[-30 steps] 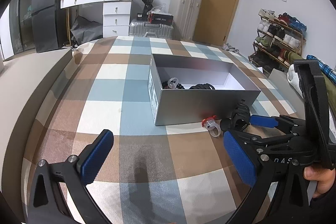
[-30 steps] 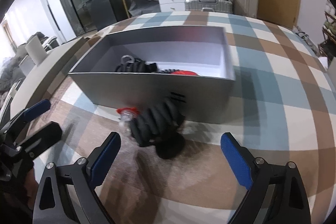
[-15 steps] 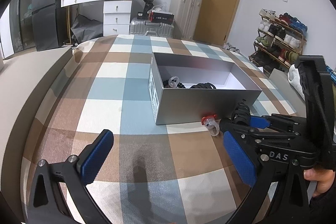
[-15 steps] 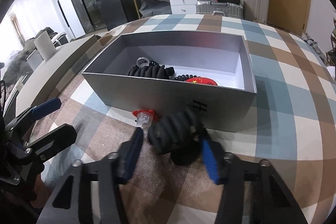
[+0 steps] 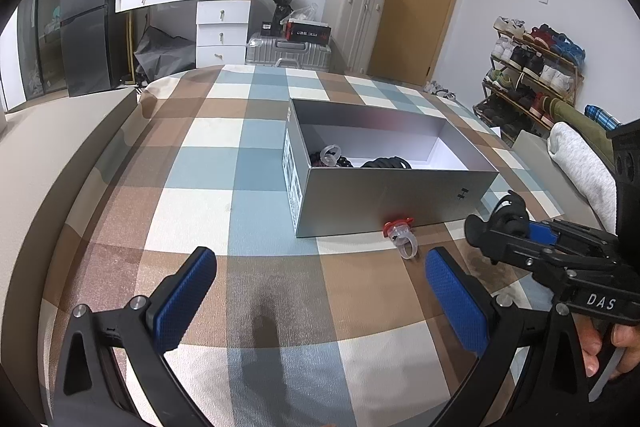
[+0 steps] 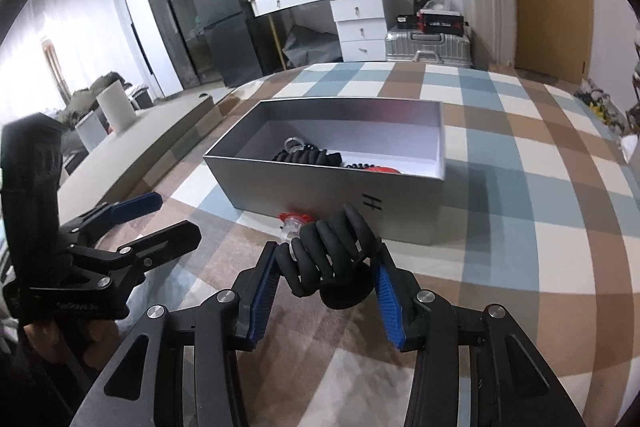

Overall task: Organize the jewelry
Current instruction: 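Grasp the second red-capped clear item with the left tool while the right tool holds the hair tie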

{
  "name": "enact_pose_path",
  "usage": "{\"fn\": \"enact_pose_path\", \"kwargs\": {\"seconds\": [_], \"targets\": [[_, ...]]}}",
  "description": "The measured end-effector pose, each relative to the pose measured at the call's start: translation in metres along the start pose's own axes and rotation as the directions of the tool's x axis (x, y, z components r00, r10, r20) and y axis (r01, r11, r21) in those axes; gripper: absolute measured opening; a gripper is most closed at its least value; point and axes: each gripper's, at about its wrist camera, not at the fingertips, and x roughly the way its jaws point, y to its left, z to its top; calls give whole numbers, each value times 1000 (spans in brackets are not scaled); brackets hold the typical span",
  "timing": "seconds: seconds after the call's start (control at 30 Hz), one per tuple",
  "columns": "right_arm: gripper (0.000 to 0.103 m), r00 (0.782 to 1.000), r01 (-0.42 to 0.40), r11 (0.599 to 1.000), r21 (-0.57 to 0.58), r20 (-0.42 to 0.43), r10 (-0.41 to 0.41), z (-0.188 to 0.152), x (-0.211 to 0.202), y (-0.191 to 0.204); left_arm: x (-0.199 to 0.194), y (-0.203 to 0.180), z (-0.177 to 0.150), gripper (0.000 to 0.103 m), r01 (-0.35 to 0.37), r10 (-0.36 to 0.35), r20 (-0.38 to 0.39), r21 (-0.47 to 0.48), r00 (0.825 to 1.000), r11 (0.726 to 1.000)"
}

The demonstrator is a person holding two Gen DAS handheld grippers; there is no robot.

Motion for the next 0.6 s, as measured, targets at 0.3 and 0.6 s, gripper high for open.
{"fn": "enact_pose_path", "kwargs": {"seconds": [0.3, 0.6], "targets": [[45, 1000, -23, 999, 37, 14, 23, -4, -16, -17, 4, -6, 0, 102, -13, 13, -25, 22, 1000, 1000], [45, 998, -31, 994, 104, 50, 26, 1, -34, -43, 21, -35, -4, 102, -53, 65, -102, 122, 993, 991]]}}
